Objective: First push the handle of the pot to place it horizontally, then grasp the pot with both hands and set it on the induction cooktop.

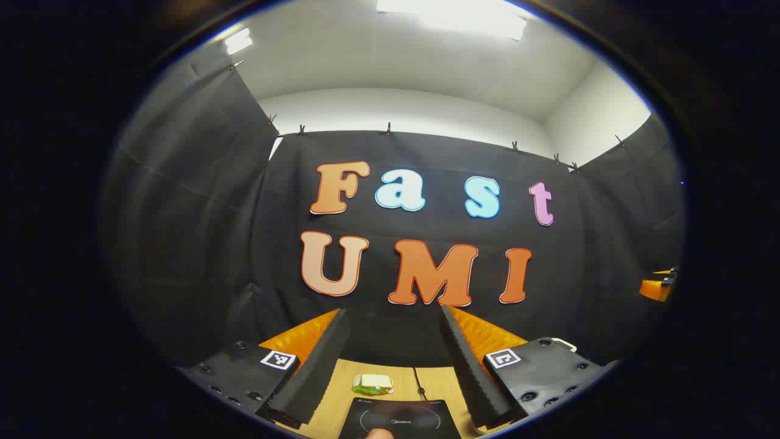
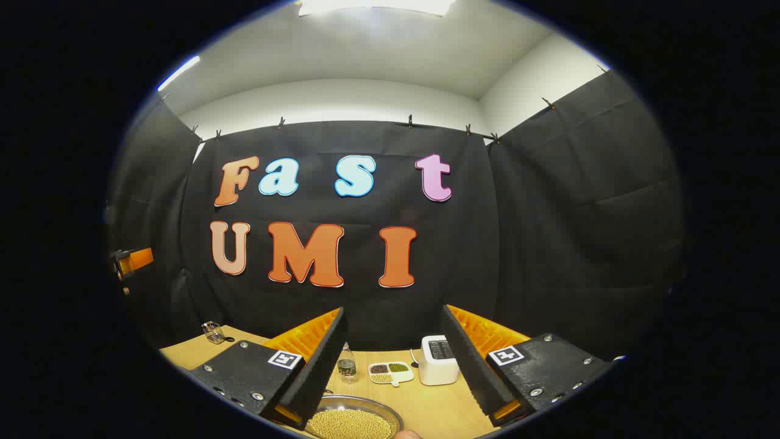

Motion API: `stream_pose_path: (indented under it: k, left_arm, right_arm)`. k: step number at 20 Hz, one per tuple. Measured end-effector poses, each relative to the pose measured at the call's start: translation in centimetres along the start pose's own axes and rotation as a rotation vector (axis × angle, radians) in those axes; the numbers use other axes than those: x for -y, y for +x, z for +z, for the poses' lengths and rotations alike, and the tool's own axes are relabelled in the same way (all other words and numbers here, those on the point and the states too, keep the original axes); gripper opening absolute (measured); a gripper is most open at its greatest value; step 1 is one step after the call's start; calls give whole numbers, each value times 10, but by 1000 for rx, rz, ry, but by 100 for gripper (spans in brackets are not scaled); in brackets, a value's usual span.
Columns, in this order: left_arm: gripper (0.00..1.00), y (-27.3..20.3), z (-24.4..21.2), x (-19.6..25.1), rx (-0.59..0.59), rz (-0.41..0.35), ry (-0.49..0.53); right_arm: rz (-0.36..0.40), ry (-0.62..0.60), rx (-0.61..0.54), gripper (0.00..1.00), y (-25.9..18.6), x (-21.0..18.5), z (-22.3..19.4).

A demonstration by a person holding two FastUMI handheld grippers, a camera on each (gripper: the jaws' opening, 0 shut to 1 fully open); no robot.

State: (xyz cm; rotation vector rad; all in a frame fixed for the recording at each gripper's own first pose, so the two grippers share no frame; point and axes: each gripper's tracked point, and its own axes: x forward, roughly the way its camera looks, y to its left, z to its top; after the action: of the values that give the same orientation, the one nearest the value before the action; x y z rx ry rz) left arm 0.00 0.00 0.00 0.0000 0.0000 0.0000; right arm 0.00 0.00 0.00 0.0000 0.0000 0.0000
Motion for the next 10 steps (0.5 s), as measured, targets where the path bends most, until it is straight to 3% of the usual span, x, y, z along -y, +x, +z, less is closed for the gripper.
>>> stream_pose_path:
  k: [3, 4, 5, 10]
  left_arm:
    - [98, -4, 7, -1, 11, 4, 13]
    - [97, -6, 7, 1, 11, -1, 12]
    - [96, -7, 9, 2, 9, -7, 10]
    - [97, -12, 15, 3, 13, -18, 12]
  right_arm:
    - [2, -4, 10, 95, -2, -1, 4]
    - [5, -3, 10, 100, -3, -2, 5]
    - [9, -4, 9, 95, -4, -3, 5]
    - [14, -10, 8, 95, -6, -5, 6]
